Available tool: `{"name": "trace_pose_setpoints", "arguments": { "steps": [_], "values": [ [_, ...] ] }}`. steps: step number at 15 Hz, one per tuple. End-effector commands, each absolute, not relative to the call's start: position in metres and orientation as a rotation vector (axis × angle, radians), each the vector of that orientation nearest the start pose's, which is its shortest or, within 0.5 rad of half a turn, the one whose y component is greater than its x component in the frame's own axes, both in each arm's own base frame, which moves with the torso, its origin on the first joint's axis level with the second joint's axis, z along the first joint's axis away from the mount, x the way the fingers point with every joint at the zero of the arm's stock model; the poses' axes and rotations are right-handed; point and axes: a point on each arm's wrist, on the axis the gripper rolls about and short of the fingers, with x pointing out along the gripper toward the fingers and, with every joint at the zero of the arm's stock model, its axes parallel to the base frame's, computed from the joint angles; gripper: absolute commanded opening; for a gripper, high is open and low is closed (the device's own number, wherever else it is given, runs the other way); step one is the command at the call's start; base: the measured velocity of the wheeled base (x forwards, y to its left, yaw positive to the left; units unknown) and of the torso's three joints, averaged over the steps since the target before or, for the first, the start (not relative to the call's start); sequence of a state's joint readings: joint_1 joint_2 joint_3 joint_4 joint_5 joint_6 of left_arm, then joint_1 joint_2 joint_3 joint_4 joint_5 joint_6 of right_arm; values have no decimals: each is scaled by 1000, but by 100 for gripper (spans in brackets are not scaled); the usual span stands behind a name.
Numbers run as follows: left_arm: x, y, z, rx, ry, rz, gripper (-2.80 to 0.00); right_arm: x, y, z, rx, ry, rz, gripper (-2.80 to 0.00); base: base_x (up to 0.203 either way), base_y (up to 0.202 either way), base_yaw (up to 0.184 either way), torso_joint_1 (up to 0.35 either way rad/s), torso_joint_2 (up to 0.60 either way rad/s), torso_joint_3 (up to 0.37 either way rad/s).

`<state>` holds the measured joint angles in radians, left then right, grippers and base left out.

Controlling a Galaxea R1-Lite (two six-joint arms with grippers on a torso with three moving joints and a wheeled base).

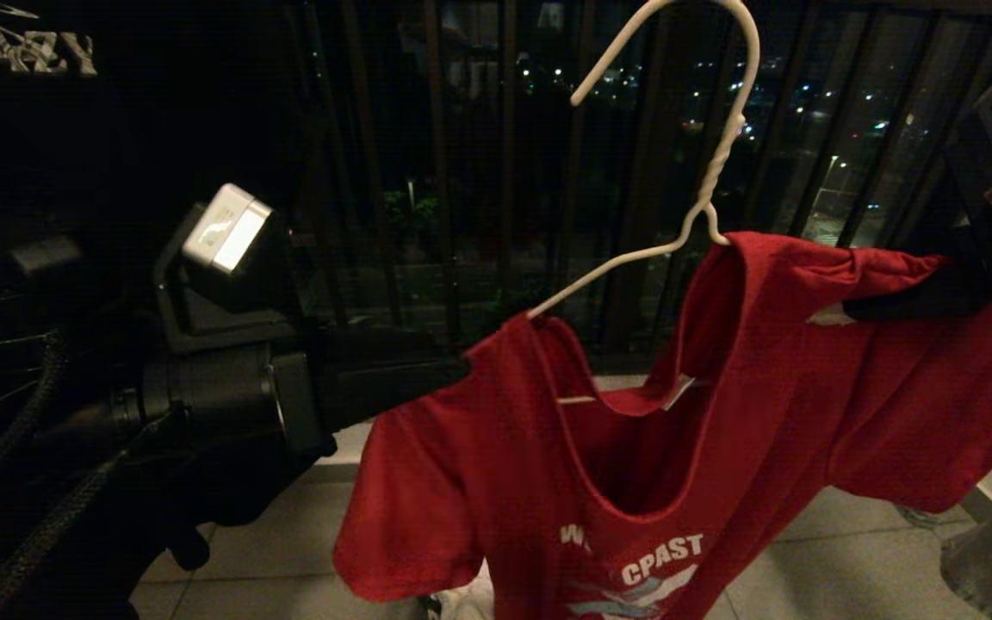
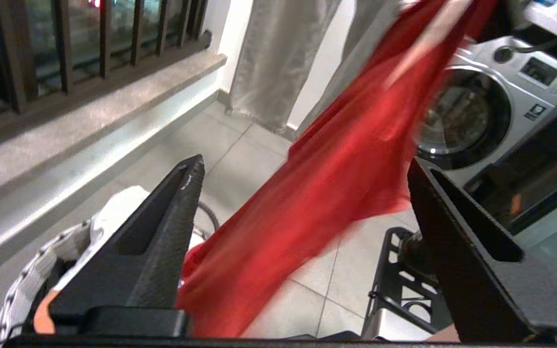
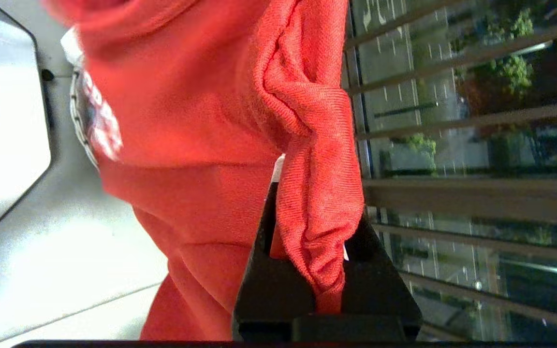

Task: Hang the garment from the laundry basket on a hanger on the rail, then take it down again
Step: Hang the clothes rack on the clothesline

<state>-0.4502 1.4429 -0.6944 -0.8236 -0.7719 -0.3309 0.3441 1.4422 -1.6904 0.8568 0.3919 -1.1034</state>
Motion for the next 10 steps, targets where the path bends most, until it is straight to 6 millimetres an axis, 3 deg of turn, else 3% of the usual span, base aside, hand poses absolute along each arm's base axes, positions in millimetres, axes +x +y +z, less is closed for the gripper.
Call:
{"name": "trace_pose_setpoints", "arguments": {
  "steps": [1, 6, 7, 10],
  "values": [
    [195, -111, 251, -269, 76, -1232, 0, 182, 72, 356, -1002, 170, 968, -280, 0, 0, 0, 0, 0, 0],
    [186, -102, 264, -264, 13, -1213, 0, 197, 74, 360, -990, 169, 948, -280, 0, 0, 0, 0, 0, 0],
    [186, -100, 268, -263, 1, -1205, -280, 201, 74, 361, -968, 179, 940, -280, 0, 0, 0, 0, 0, 0],
    [184, -92, 281, -286, -34, -1182, -280, 203, 74, 362, -952, 180, 929, -280, 0, 0, 0, 0, 0, 0]
  ]
}}
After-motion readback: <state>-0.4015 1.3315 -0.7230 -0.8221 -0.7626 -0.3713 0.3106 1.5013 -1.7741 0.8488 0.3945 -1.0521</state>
